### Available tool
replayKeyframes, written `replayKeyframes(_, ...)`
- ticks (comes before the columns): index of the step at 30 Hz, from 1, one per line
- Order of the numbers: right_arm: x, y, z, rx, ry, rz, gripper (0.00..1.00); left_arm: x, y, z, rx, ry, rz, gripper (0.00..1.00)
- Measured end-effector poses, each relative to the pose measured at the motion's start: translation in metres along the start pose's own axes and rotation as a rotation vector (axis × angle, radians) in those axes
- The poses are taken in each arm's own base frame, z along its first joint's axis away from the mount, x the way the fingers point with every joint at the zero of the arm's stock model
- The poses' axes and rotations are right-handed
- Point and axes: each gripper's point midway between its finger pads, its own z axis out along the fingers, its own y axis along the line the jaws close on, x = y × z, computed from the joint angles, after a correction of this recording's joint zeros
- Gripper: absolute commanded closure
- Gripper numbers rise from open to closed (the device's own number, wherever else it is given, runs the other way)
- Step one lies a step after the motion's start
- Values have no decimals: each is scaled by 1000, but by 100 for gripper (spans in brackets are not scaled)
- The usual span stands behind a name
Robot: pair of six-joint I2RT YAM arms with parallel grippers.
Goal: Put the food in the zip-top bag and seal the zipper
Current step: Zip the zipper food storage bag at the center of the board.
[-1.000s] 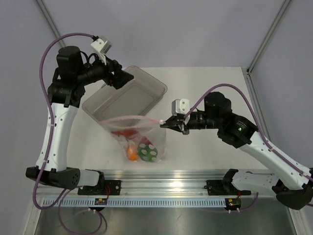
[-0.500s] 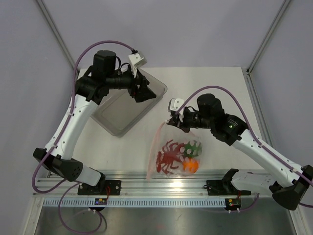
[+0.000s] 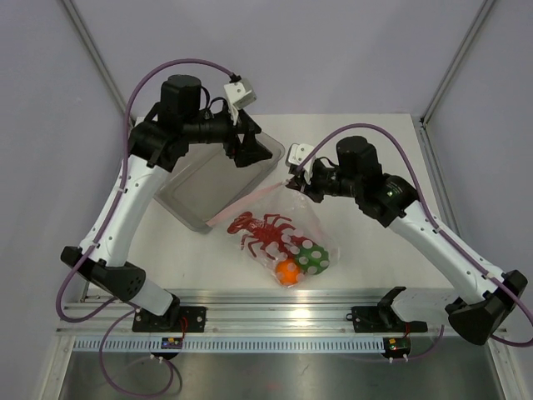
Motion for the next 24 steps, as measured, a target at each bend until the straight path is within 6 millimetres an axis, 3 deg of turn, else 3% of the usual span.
replayKeyframes(8,-3,-7,0,-13,-17,-2,100,38,-31,26,161,99,58,20)
replayKeyframes(20,-5,-7,-1,-26,-33,10,100,91,-49,55,259,139,-5,31)
replayKeyframes(24,-5,-8,-1,-22,-32,16,100,97,-51,62,268,127,-30,37)
